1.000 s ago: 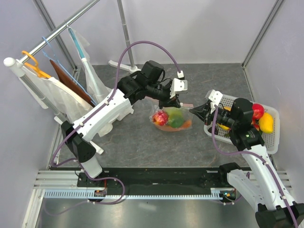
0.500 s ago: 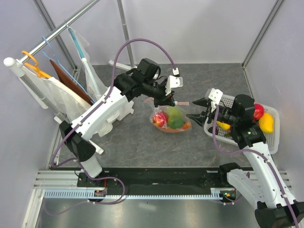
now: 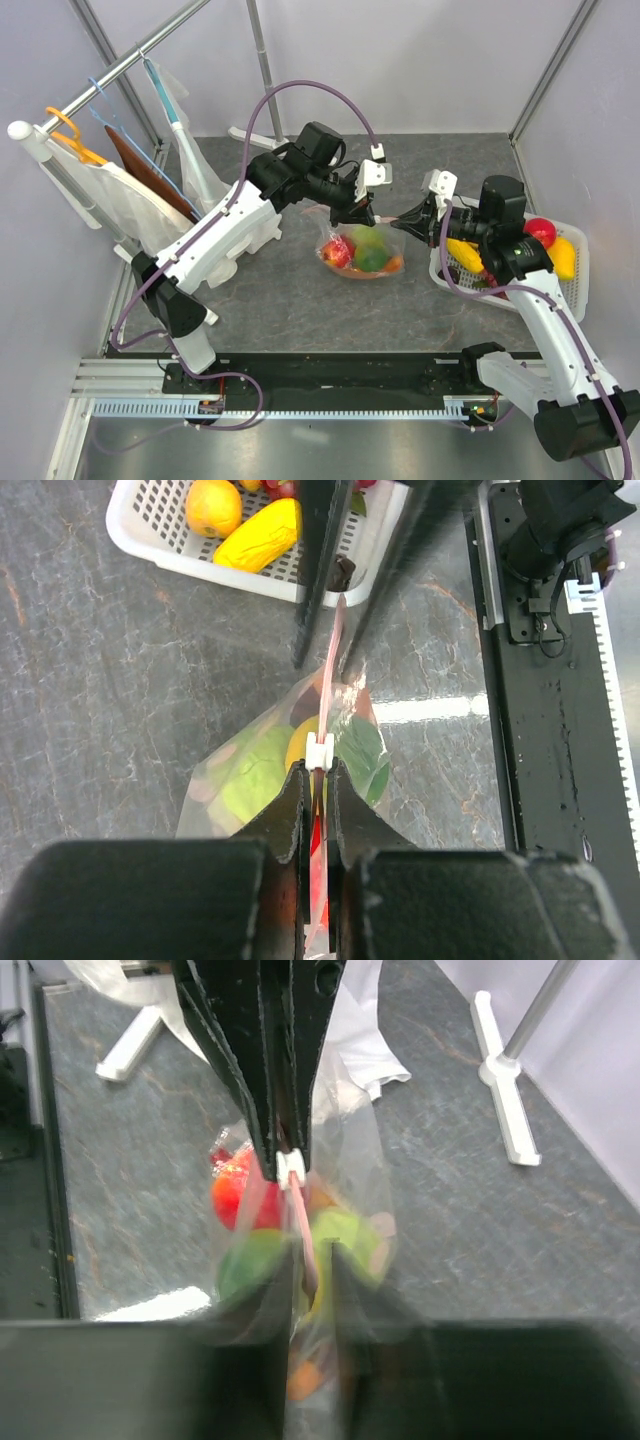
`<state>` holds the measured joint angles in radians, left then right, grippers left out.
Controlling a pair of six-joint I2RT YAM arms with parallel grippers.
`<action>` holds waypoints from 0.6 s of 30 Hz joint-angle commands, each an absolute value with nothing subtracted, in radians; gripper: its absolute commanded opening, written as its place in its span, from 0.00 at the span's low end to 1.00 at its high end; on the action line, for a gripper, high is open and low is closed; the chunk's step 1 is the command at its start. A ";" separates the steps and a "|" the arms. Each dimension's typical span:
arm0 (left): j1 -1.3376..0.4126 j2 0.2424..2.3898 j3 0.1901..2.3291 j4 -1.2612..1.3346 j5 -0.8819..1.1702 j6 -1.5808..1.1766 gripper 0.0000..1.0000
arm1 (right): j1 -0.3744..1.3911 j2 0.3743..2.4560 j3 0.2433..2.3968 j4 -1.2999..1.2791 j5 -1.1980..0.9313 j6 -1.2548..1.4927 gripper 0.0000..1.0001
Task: Place the food in the zip-top bag and seal the zipper
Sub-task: Zip the zipper food storage bag at the center of the board.
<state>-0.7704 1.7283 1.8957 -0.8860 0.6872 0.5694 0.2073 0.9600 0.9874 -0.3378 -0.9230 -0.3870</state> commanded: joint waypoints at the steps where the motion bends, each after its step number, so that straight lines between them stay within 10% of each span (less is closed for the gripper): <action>1: -0.775 1.735 1.942 -0.870 0.716 0.563 0.02 | 0.207 0.980 1.045 -0.359 -0.944 -0.417 0.00; 18: -0.657 1.677 1.850 -1.015 0.644 0.672 0.03 | 0.138 0.925 1.026 -0.365 -0.903 -0.385 0.00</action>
